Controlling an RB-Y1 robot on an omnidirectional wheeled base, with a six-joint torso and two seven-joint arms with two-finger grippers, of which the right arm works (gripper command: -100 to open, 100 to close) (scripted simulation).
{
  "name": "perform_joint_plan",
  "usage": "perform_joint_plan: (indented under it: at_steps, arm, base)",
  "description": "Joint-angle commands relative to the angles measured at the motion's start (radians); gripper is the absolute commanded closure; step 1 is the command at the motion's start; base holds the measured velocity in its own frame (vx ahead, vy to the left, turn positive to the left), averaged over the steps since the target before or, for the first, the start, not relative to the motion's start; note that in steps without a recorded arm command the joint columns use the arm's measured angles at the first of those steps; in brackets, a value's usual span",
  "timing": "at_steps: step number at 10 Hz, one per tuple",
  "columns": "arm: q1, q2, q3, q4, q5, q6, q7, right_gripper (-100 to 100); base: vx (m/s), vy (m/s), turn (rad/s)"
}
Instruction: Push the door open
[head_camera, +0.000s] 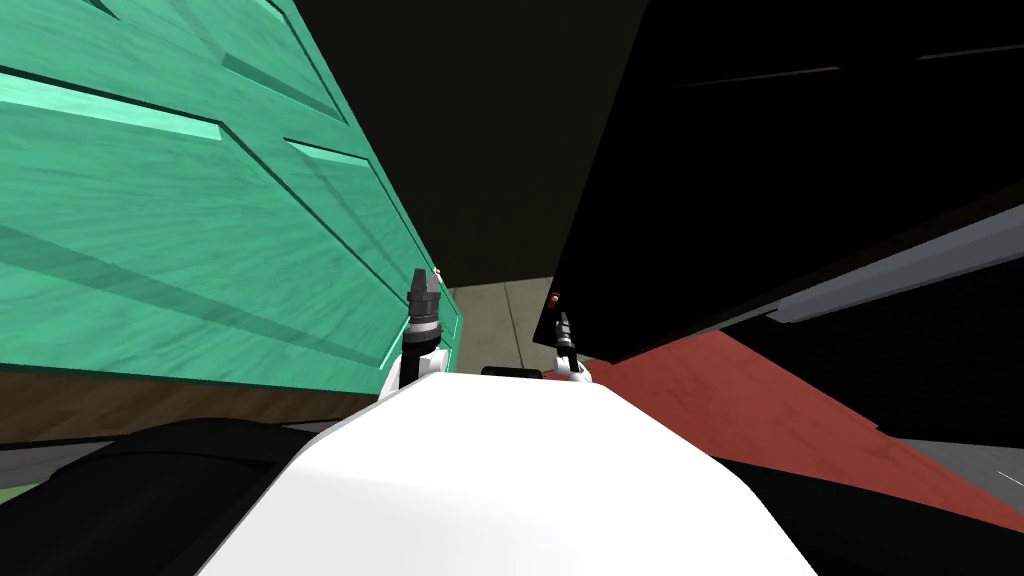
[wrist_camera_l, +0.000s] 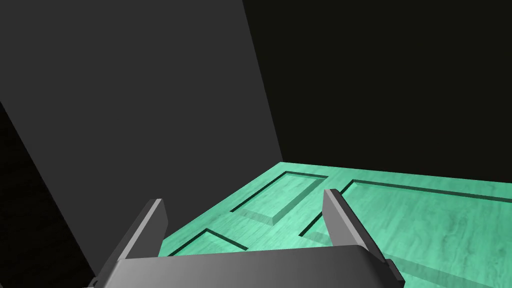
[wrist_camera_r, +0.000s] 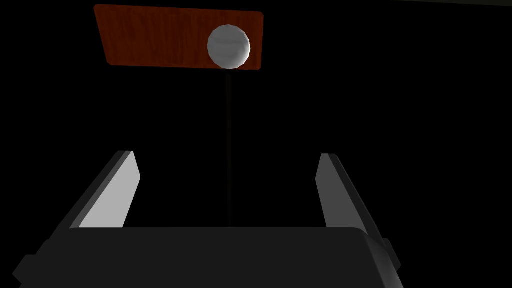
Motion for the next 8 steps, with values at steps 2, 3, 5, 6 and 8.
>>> perform_joint_plan:
  at_steps: [2,3,5,6,8]
  arm:
    - [0.001,0.003,0.000,-0.007,-0.001,0.005,0.001,-100]
    - [0.003,0.002,-0.003,-0.005,-0.002,0.001,0.003,-100]
    - [0.004,0.001,-0.005,-0.003,-0.003,-0.004,0.004,-100]
    - [0.004,0.000,-0.007,-0.001,-0.004,-0.008,0.005,-100]
    - [0.006,0.000,-0.011,0.003,-0.006,-0.016,0.007,-100]
  base:
    - [-0.153,0.055,-0.025]
    - [0.094,-0.002,0.024]
    - [0.211,-0.024,0.022]
    - [0.218,-0.036,0.031]
    - [0.203,-0.035,0.033]
